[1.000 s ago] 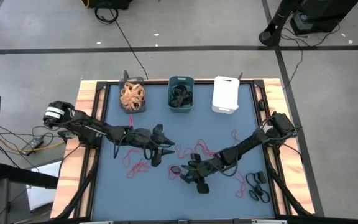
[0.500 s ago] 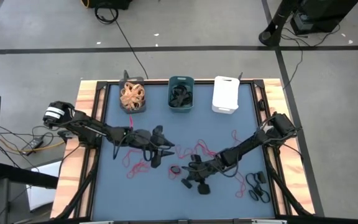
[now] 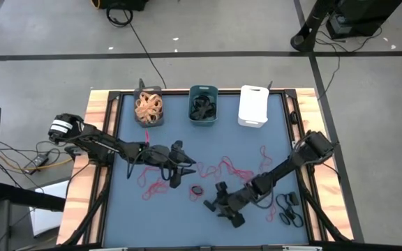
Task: Sort rubber bands into baskets
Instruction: Put the black rubber band into the blue bin
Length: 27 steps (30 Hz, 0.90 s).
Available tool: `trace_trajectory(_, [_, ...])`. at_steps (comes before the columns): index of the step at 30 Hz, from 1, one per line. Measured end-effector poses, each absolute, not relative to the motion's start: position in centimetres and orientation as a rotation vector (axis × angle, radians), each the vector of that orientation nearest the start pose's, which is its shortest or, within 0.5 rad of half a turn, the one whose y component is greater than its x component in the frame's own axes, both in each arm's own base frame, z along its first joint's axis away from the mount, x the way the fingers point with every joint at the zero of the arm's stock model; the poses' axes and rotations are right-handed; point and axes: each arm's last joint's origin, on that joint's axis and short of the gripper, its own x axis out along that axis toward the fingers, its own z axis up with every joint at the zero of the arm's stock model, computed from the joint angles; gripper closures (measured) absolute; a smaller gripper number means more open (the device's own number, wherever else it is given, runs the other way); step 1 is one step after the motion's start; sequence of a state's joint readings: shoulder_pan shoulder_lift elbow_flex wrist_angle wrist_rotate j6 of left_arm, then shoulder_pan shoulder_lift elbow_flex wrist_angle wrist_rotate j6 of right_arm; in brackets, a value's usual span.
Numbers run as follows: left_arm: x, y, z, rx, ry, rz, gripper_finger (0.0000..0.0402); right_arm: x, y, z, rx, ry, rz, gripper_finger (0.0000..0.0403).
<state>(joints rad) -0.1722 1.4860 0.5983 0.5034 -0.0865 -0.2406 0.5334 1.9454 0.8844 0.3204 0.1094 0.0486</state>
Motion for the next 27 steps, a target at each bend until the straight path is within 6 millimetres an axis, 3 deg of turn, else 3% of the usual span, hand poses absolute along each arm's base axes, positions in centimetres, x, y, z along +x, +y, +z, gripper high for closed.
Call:
trace_trajectory(4, [28.5, -4.6, 17.8, -0.183, 0.385, -0.013, 0.0220, 31.1, 18.5, 9.8, -0.257, 0.670, 0.350, 0.0100])
trace_trajectory(7, [28.5, -4.6, 17.8, -0.182, 0.384, -0.005, 0.0220, 31.3, 18.3, 9.9, -0.260, 0.659, 0.333, 0.0107])
trace_trajectory(12, [28.5, -4.6, 17.8, -0.181, 0.383, -0.003, 0.0220, 31.8, 17.4, 9.8, -0.231, 0.673, 0.303, 0.0183])
trace_trajectory(20, [28.5, -4.6, 17.8, -0.181, 0.382, -0.003, 0.0220, 32.4, 16.4, 9.8, -0.146, 0.692, 0.309, 0.0382])
trace_trajectory(27, [28.3, -5.8, 17.8, -0.122, 0.391, -0.117, 0.0220, 32.4, 16.0, 11.7, -0.130, 0.640, 0.233, 0.0394])
